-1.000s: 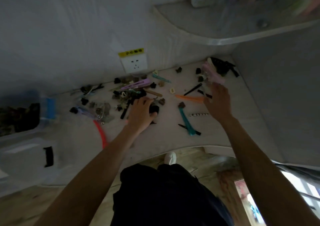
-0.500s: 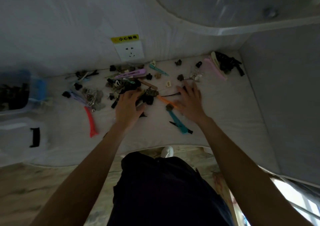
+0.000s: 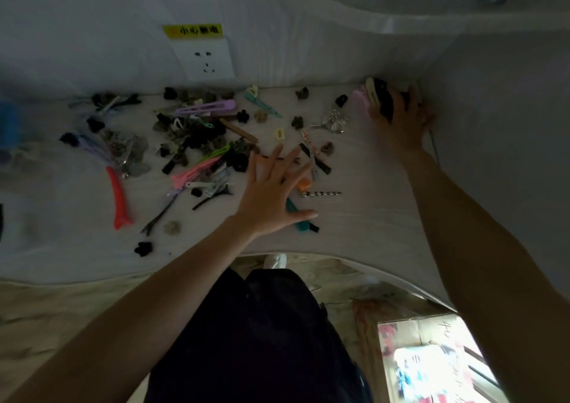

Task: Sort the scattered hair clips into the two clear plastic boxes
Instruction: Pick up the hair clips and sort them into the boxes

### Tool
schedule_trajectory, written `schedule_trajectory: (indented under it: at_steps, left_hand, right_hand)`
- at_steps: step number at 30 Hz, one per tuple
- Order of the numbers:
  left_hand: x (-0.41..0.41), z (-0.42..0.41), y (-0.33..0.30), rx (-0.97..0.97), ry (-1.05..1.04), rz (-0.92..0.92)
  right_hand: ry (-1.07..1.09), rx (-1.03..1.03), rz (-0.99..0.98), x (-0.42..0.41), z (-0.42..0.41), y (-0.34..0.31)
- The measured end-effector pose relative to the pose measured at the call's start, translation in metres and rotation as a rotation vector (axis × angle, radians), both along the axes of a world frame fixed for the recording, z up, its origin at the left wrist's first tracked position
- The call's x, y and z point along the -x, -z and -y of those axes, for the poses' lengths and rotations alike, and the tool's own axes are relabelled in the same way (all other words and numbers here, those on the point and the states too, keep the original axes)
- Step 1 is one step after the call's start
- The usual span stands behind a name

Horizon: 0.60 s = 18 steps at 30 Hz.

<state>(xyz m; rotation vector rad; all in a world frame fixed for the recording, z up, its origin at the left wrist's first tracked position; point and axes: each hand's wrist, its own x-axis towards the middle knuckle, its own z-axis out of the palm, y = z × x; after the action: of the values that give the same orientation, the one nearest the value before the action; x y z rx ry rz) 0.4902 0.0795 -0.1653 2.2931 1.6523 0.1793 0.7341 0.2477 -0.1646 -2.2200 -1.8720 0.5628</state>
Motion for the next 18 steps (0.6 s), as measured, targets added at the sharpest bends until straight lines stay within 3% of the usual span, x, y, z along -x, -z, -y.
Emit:
schedule_trajectory:
  at_steps: [4, 11, 18]
  left_hand:
    - [-0.003, 0.007, 0.011, 0.014, -0.027, -0.025]
    - [0.024, 0.003, 0.015, -0.025, -0.079, -0.093]
    - [0.058, 0.001, 0.013, -0.175, -0.119, -0.148]
  right_hand:
    - [-0.013, -0.023, -0.099, 0.011, 0.001, -0.006]
    - [-0.253, -0.054, -0.119, 0.051, 0.027, 0.01]
    - [-0.391, -0.016, -0.161, 0.129, 0.065, 0.011]
